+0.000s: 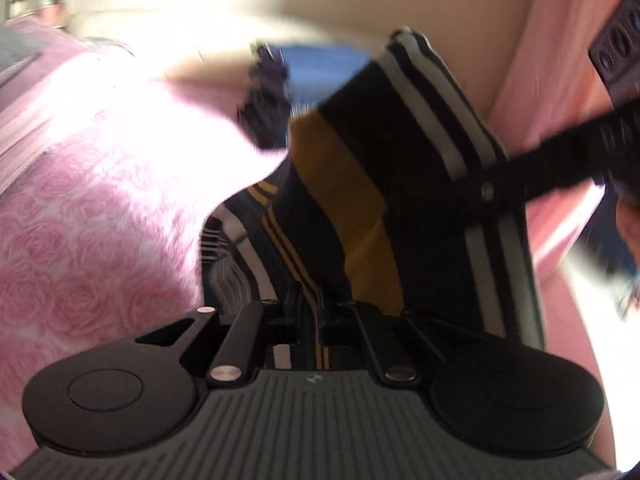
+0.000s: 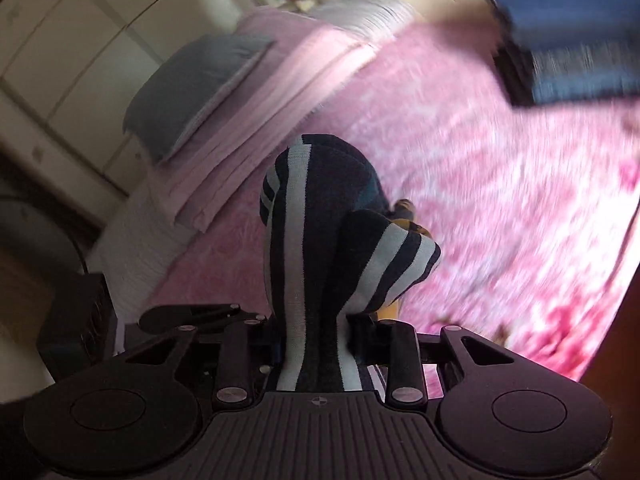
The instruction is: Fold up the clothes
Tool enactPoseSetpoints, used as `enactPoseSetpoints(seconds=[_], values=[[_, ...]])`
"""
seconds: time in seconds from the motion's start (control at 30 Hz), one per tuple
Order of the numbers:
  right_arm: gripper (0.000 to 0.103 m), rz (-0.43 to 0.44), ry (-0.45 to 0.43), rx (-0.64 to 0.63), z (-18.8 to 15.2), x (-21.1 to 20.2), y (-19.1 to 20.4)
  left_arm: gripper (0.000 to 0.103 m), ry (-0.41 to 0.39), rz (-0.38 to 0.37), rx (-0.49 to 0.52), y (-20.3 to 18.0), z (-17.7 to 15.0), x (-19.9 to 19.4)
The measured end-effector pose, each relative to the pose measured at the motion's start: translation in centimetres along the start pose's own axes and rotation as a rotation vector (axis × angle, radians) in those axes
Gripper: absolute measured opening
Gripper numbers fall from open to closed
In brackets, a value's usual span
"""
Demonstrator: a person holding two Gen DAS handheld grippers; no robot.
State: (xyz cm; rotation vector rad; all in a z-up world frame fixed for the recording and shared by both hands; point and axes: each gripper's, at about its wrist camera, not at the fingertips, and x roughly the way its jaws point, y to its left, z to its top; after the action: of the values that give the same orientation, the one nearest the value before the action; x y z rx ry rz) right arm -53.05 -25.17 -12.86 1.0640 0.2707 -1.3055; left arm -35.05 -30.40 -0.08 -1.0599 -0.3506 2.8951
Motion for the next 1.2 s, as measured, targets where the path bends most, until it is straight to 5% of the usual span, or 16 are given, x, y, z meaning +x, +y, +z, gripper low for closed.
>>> enactPoseSetpoints(seconds=[0.2,0.43,0.57,0.67,0.83,0.9,1.07,1.2], values=[[0.032,-0.041,0.123,-0.472,-3.5,1.2,14.4,0.014,-0.1,0.029,-0.251,3.7,-5.4,-9.4],[0.043,0.083,0.362,-0.831,-17.7,15.1,29.2,0.024,0.068,0.423,-0.589,12.4,-24.0,-19.8],[0.044,0.282,0.53,-0.886,-25.4,20.2,34.2,0.024,0.135,0.558,-0.728,13.9,-32.2,-24.5],[0.044,0.349,0.583,-0.806,-27.8,20.8,34.3,0.029,0.115,0.542,-0.79,13.8,-33.9,-25.0],[0.052,0.302,0.562,-0.722,-25.5,20.6,30.4,0.038,0.037,0.438,-0.83,11.9,-33.3,-22.8],[0.068,0.243,0.53,-0.721,-23.3,20.9,28.6,0.045,0.004,0.402,-0.845,11.7,-33.0,-21.3],[0.069,0.159,0.478,-0.709,-16.6,24.2,24.7,0.048,-0.014,0.383,-0.924,12.5,-32.2,-17.3],[0.07,0.203,0.45,-0.8,-12.5,28.9,24.7,0.045,0.005,0.392,-1.025,12.9,-32.8,-15.8]])
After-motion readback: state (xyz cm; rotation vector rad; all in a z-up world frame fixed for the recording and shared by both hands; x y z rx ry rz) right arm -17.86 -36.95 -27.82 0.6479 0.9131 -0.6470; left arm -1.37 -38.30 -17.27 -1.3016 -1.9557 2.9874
